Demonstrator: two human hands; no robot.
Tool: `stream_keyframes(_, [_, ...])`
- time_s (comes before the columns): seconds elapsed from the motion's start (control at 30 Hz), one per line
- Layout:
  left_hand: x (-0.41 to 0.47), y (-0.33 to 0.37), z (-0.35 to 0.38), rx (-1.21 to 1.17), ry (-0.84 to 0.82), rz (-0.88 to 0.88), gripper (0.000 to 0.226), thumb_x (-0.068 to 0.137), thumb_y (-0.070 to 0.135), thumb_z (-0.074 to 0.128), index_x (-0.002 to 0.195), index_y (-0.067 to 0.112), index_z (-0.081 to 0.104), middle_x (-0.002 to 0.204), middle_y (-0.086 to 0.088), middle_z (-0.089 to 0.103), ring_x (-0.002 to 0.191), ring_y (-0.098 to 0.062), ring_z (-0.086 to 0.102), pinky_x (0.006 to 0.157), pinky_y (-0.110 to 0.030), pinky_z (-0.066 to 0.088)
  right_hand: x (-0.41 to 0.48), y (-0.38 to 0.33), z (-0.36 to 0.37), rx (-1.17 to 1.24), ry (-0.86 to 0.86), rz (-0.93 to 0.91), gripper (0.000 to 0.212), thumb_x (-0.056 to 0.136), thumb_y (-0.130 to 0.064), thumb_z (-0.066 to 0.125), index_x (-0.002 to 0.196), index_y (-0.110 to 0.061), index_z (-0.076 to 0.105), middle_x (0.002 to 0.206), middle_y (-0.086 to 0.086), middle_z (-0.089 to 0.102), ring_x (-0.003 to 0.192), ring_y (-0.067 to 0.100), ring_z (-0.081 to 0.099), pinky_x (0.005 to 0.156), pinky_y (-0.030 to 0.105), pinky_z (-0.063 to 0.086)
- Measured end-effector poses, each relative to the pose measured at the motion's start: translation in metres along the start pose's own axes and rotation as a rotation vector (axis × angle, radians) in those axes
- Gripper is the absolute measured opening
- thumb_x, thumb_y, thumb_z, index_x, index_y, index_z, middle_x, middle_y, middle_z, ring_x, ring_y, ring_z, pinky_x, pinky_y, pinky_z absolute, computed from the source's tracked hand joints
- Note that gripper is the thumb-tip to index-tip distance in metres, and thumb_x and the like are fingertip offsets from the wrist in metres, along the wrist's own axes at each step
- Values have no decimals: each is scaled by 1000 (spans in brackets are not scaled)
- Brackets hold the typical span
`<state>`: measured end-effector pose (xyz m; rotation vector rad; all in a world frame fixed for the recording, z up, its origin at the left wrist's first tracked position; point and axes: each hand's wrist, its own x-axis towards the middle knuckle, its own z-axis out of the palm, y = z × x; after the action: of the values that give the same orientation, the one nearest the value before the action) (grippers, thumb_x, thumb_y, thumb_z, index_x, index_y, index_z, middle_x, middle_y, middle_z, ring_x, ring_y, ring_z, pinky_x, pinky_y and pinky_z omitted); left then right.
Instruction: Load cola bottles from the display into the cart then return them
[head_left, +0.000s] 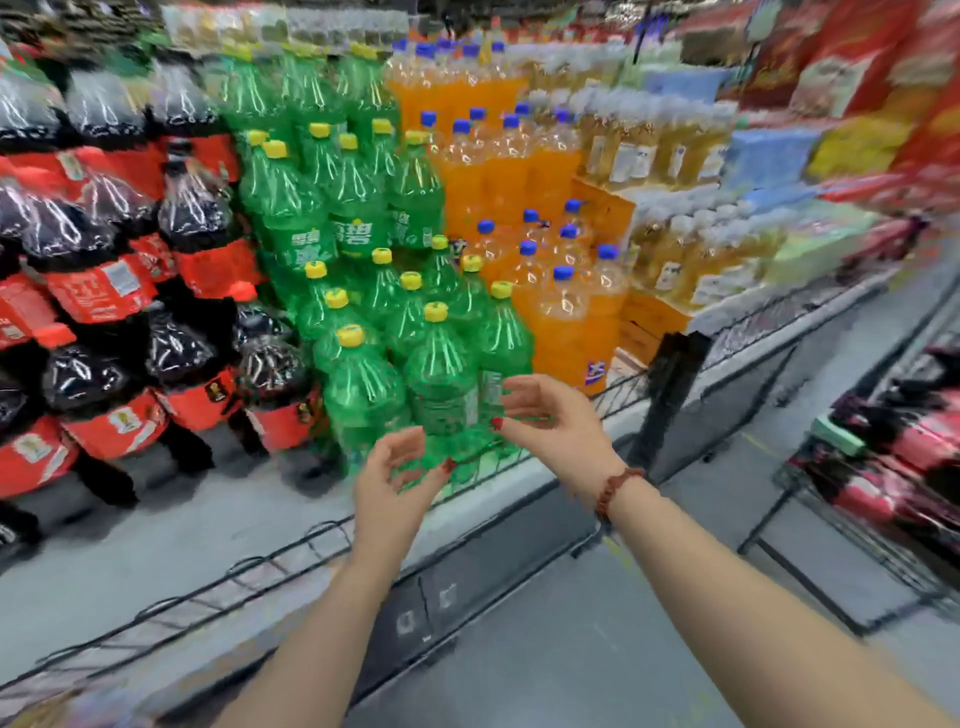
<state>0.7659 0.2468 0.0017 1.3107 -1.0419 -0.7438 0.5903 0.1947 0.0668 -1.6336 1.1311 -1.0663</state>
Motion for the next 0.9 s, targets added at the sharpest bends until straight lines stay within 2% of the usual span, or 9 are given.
stream_keyframes(0.13, [-39, 6, 83, -15, -170, -40, 46, 69, -2, 81, 99, 25, 60, 98, 6, 65, 84, 12, 60, 77, -16, 50, -61, 32, -88, -8, 153, 104, 34, 81, -6, 72, 109, -20, 61, 100, 6, 66, 100, 21, 63, 89, 33, 52])
stream_keyframes(0.2, [-57, 12, 126, -48, -263, -47, 45, 68, -1, 80, 100, 24, 60, 99, 4, 64, 83, 12, 60, 74, -13, 50, -90, 42, -131, -16, 250, 132, 33, 80, -6, 73, 108, -20, 61, 99, 6, 66, 96, 21, 63, 86, 30, 52])
stream_keyframes(0.3, [-81, 20, 183, -82, -411, -42, 42, 76, -14, 71, 100, 18, 59, 101, 0, 63, 88, 2, 61, 71, -10, 49, -131, 55, -186, -47, 394, 178, 30, 81, -10, 73, 102, -27, 62, 96, -1, 66, 93, 14, 63, 79, 20, 50])
stream_keyframes(0.4, [-98, 24, 238, -67, -572, -39, 42, 77, -9, 74, 97, 25, 60, 102, 2, 64, 91, -1, 62, 74, -10, 49, -170, 71, -232, -22, 558, 220, 32, 81, -6, 73, 95, -32, 60, 93, -4, 66, 91, 13, 63, 80, 22, 50])
stream_keyframes(0.53, [-116, 26, 311, -100, -732, -72, 41, 75, -2, 78, 105, 21, 63, 107, 0, 67, 102, -10, 63, 84, -20, 52, -211, 93, -282, 51, 771, 293, 29, 81, -3, 72, 103, -18, 61, 93, 2, 64, 88, 12, 61, 73, 11, 48])
stream_keyframes(0.6, [-119, 27, 347, -117, -801, -71, 41, 76, 0, 79, 109, 20, 63, 109, 0, 67, 105, -8, 63, 85, -22, 53, -223, 109, -303, 81, 866, 332, 31, 81, -3, 72, 108, -11, 62, 95, 6, 64, 88, 13, 61, 73, 10, 50])
stream_keyframes(0.73, [-111, 24, 421, -148, -917, -66, 44, 77, 1, 78, 114, 17, 60, 111, -1, 66, 105, -8, 63, 81, -11, 49, -224, 142, -342, 114, 1009, 393, 29, 80, -3, 73, 103, -17, 62, 97, 8, 66, 89, 15, 63, 75, 14, 52])
stream_keyframes(0.9, [-82, 20, 506, -156, -977, -96, 43, 80, 1, 75, 118, 14, 58, 110, -2, 65, 104, -12, 62, 81, -12, 51, -196, 176, -394, 159, 1138, 431, 31, 80, -1, 72, 107, -13, 61, 97, 9, 67, 91, 17, 63, 69, 11, 50])
